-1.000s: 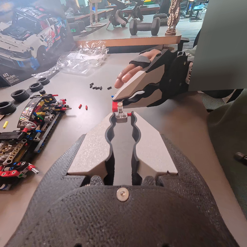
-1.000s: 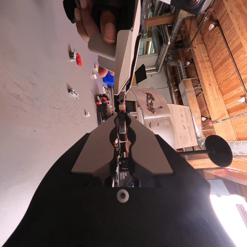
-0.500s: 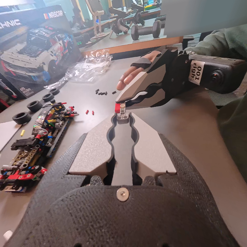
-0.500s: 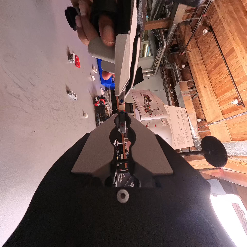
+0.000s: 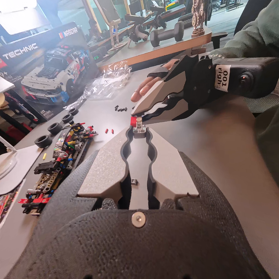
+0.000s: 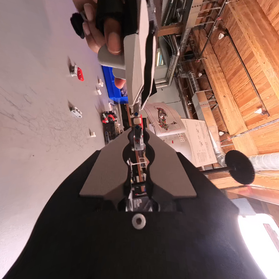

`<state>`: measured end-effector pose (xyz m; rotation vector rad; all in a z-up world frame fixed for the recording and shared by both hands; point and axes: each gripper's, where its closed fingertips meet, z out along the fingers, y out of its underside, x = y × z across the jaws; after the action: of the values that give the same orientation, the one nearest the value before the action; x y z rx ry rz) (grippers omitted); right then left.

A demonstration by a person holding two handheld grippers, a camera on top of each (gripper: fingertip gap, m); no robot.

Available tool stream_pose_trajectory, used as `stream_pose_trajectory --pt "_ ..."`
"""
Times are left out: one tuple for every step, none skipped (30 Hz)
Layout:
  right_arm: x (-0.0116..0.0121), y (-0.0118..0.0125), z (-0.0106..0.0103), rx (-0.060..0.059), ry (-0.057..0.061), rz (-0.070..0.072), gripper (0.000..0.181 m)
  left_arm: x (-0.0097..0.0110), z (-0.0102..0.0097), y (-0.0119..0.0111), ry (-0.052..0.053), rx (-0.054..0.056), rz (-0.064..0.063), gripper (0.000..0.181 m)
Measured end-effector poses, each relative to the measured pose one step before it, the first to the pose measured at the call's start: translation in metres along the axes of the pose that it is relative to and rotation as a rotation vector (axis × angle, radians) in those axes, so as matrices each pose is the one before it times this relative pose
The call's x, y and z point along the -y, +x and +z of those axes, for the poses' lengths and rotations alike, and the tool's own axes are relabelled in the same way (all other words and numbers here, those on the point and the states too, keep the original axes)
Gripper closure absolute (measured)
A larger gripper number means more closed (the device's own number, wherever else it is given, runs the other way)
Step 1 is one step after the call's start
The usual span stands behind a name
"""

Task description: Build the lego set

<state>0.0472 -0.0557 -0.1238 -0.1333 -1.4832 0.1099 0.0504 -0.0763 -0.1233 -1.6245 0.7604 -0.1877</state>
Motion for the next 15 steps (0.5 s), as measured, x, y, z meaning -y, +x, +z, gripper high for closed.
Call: stream_pose_trajectory --pt "0.00075 -0.0006 -0.00028 0.0179 0.0109 0.0416 0.163 0.00129 -0.00102 -0.0012 0.0044 0.0112 0.0182 0.166" --pt "-0.00035 -0.00126 -0.00011 0.0283 0.0076 0.0666 0.153 0.00092 -0.00117 -0.00165 0.0034 0.0096 0.0131 0.166" --pt "0.00055 -0.00029 -0.00064 0.0341 0.0201 0.1025 0.144 0.00035 -0.00129 -0.00153 0.0005 0.0069 0.0132 0.166" --pt "0.00062 -0.00115 -0.00053 0.0542 0.0229 0.1389 0.136 0.00056 -0.0013 -0.00021 0.0034 -0.0006 0.02 0.166" --pt "-0.00116 -0.00073 -0.00011 0.0618 0.0119 0.1649 0.128 0.00157 -0.00142 0.00152 0.0115 -0.0092 0.0244 0.166" --pt "0.00003 -0.00113 -0.00046 0.0701 0.0206 0.17 0.125 0.00253 -0.00132 0.00244 0.0187 -0.0141 0.0205 0.166" --pt "0.00208 -0.00083 -0.00115 0.0689 0.0321 0.1582 0.124 0.00205 -0.00085 0.00261 0.015 -0.0172 0.0115 0.166" --pt "0.00504 -0.00054 -0.0019 0.0602 0.0436 0.1322 0.125 0.00176 -0.00042 0.0035 0.014 -0.022 0.0071 0.166" --pt "0.00554 -0.00627 -0.00228 0.0841 0.0361 0.0977 0.131 0.00238 -0.00014 0.00419 0.0205 -0.0246 0.0078 0.166" --pt "0.00416 -0.00416 -0.00092 0.0509 0.0253 0.0643 0.135 0.00234 0.00028 0.00419 0.0199 -0.0223 0.0045 0.166" --pt "0.00189 -0.00252 0.00026 0.022 0.0131 0.0262 0.139 0.00196 0.00076 0.00403 0.0162 -0.0206 -0.0003 0.166" --pt "-0.0005 -0.00502 0.0009 0.0292 -0.0024 0.0051 0.145 0.0012 0.00115 0.00341 0.0117 -0.0171 -0.0025 0.166" --pt "0.00029 -0.00401 0.00115 0.0179 0.0018 0.005 0.152 0.00039 0.00149 0.00285 0.0068 -0.0138 -0.0011 0.166" --pt "0.00116 -0.00394 0.00065 0.0157 0.0086 -0.0008 0.159 0.00007 0.00126 0.00214 0.0037 -0.01 -0.0016 0.166" --pt "-0.00006 -0.00389 0.00038 0.0155 -0.0011 -0.0091 0.164 -0.00002 0.00074 0.00122 0.0035 -0.007 -0.0045 0.166"
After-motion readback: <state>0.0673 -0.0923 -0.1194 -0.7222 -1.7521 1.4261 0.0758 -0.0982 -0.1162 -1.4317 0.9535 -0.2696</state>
